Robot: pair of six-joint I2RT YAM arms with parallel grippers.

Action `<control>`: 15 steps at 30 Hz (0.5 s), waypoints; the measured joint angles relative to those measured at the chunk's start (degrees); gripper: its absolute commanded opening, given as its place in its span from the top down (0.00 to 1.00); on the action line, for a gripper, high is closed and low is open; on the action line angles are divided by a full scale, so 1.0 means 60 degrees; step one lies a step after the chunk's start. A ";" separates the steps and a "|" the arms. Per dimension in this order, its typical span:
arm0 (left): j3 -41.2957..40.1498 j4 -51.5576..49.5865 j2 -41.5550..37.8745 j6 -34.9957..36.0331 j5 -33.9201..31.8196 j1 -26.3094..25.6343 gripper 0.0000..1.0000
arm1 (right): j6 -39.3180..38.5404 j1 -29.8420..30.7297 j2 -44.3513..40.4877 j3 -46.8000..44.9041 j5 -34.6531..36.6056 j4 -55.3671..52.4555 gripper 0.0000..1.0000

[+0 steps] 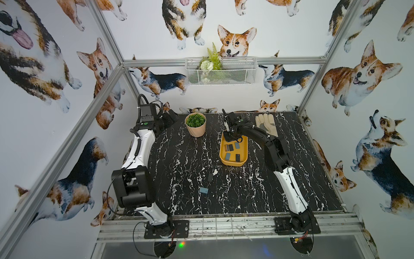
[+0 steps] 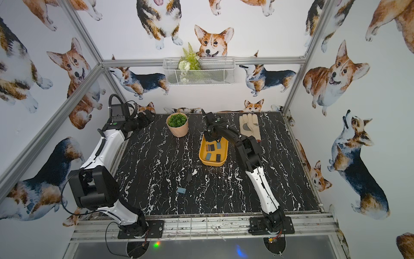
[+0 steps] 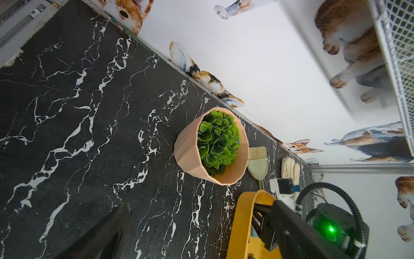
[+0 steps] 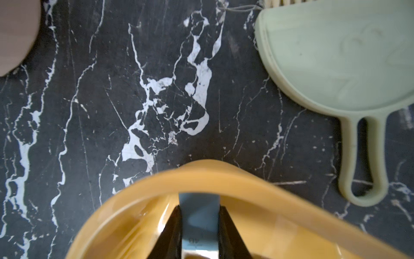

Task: Put the eraser in the storage box
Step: Place the eraser in the storage box.

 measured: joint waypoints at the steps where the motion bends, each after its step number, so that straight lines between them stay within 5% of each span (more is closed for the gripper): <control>1: 0.0000 0.0000 0.0007 0.0000 0.0000 0.0000 0.00 | 0.0000 -0.0004 0.0066 0.0095 0.0000 -0.0036 0.69; 8: 0.0029 0.0000 0.0033 0.0000 0.0000 -0.0004 0.00 | 0.0022 -0.0004 0.0215 0.0259 0.0004 -0.0131 0.49; 15: 0.0033 0.0000 0.0036 0.0004 0.0004 0.0000 0.00 | 0.0109 0.0000 -0.0430 -0.0375 -0.0004 -0.0098 0.46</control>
